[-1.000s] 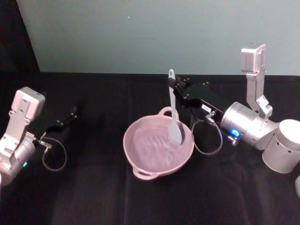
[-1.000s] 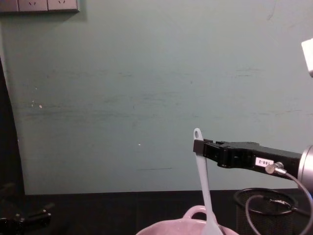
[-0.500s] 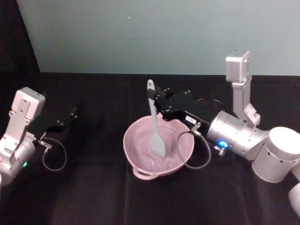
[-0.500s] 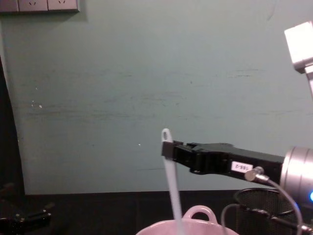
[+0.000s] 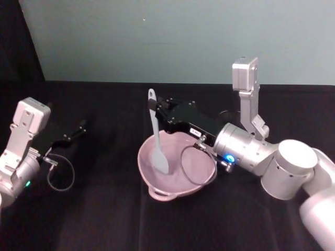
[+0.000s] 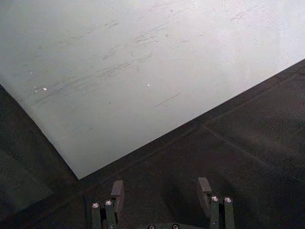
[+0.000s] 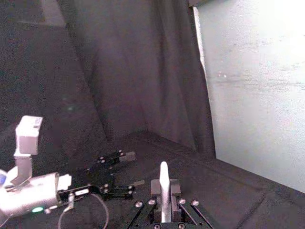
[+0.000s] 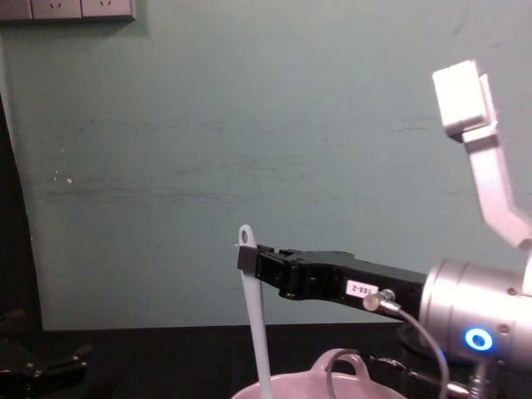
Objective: Use the one hand to pick up the spoon and stir the clear water in the bowl.
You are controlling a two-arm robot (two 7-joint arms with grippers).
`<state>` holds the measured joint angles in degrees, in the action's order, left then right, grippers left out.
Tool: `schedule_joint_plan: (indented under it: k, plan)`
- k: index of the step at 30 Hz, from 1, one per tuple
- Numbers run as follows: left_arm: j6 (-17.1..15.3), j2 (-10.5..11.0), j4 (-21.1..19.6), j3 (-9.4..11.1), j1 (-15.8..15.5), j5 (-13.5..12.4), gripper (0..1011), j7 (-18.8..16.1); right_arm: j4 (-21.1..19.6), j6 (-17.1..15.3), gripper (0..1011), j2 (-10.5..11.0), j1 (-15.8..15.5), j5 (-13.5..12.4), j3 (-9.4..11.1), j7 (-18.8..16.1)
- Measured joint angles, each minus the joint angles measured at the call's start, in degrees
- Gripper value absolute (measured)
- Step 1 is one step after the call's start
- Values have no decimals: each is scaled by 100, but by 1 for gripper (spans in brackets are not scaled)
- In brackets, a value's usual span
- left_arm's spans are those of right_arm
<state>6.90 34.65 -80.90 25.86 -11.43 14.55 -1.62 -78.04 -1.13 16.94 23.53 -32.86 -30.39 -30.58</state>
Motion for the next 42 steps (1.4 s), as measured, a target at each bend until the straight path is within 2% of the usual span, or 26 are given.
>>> schedule_joint_plan:
  k: [7, 14, 20, 30, 35, 42]
  plan:
    - [0, 0, 0, 0, 0, 0, 1011, 0, 646, 154, 117, -223, 363, 33, 24, -20]
    - [0, 0, 0, 0, 0, 0, 1011, 0, 835, 217, 117, -165, 447, 52, 232, 46]
    - [0, 0, 0, 0, 0, 0, 1011, 0, 622, 190, 117, 43, 283, 43, 420, 133]
    - [0, 0, 0, 0, 0, 0, 1011, 0, 105, -1, 116, 302, -15, 0, 499, 132]
    - [0, 0, 0, 0, 0, 0, 1011, 0, -198, -217, 117, 377, -115, -45, 342, 37]
    - [0, 0, 0, 0, 0, 0, 1011, 0, -335, -280, 117, 321, -101, -41, 61, -88]
